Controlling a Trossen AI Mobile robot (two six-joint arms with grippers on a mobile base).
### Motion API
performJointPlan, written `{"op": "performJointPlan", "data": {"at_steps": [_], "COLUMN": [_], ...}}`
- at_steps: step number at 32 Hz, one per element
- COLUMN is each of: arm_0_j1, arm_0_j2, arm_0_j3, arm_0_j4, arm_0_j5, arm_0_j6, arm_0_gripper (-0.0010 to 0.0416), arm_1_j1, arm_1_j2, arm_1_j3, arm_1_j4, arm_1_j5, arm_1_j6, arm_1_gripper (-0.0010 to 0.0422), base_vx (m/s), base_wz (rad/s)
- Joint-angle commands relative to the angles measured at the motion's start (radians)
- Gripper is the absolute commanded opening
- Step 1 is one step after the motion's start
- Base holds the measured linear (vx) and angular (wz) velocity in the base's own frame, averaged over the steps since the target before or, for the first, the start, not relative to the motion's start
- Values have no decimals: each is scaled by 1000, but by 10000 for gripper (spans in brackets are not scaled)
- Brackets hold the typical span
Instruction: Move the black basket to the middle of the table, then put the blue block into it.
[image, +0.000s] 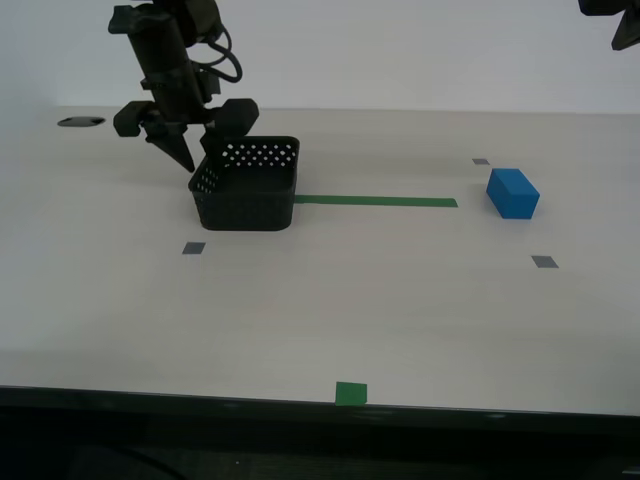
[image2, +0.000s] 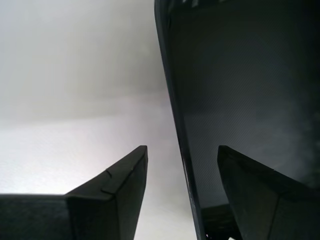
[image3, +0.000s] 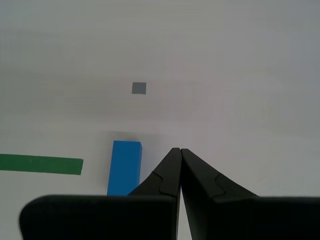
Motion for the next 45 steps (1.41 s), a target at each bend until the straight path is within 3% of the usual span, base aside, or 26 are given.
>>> {"op": "performJointPlan", "data": {"at_steps": [1, 12, 22, 31, 36, 45], "arm_0_j1": [1, 1, 1, 1, 1, 1], "arm_0_j2": [0, 0, 0, 0, 0, 0], "arm_0_j3": [0, 0, 0, 0, 0, 0], "arm_0_j4": [7, 15, 14, 15, 14, 13], "arm_0_j5": [0, 0, 0, 0, 0, 0], "arm_0_j6": [-5, -6, -6, -6, -6, -6], "arm_0_gripper": [0, 0, 0, 0, 0, 0], "arm_1_j1": [-2, -13, -34, -117, -171, -249], "arm_1_j2": [8, 8, 8, 9, 9, 9], "arm_1_j3": [1, -1, -2, -2, -2, -2], "arm_1_j4": [-2, 17, 42, 81, 120, 193], "arm_1_j5": [2, 19, 21, 23, 57, 77], "arm_1_j6": [0, 0, -6, -134, -221, -302], "arm_1_gripper": [166, 113, -4, -1, -1, -1], "base_vx": [0, 0, 0, 0, 0, 0], "base_wz": [0, 0, 0, 0, 0, 0]}}
